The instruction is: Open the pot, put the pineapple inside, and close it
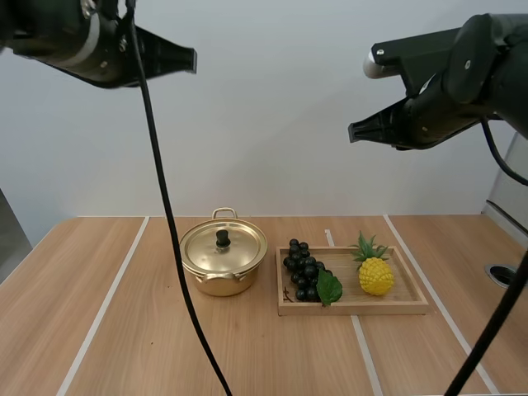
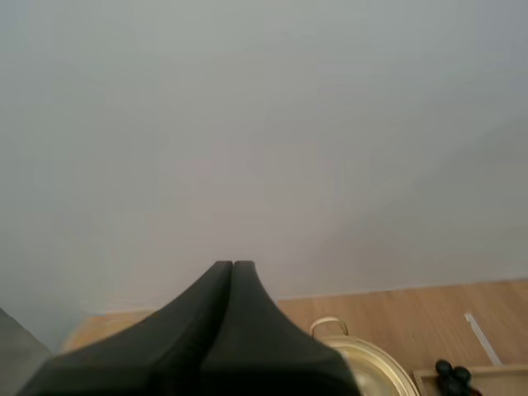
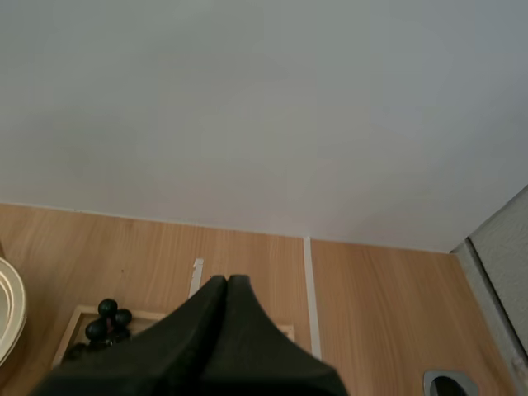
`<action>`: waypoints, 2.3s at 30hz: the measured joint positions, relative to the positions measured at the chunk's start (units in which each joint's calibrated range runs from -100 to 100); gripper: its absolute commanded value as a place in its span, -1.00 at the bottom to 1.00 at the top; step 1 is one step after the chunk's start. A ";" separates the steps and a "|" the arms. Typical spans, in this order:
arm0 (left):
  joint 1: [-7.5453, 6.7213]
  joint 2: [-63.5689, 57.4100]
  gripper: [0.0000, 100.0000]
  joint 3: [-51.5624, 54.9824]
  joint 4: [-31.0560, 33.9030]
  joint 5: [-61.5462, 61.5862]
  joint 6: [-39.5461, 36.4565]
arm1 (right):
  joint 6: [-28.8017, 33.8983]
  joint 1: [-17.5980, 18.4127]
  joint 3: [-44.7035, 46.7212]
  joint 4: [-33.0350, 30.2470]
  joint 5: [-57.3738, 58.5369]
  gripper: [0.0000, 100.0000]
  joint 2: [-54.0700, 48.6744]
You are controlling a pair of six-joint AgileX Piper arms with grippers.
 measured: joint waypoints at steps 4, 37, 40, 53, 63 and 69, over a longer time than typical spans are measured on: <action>0.00 7.35 -1.00 0.00 -1.21 2.14 2.42 | 0.00 0.00 0.00 -0.96 0.74 -1.00 0.42; 0.00 32.62 0.70 0.00 -13.55 17.76 13.45 | 2.12 0.00 6.67 -5.71 -3.02 -1.00 0.56; 0.00 33.49 1.00 0.00 -15.06 17.15 15.84 | 2.12 0.00 6.67 -6.02 -3.37 -1.00 0.56; 0.00 33.89 1.00 0.00 -24.54 16.55 26.68 | 5.79 0.00 6.67 -12.60 -4.99 -1.00 0.56; 0.00 35.72 1.00 0.85 -25.25 15.39 30.00 | 12.48 0.00 9.88 -12.83 -3.46 -1.00 5.47; 0.00 41.75 1.00 0.97 -23.81 16.10 30.17 | 12.77 0.00 11.10 -12.83 0.12 -1.00 12.04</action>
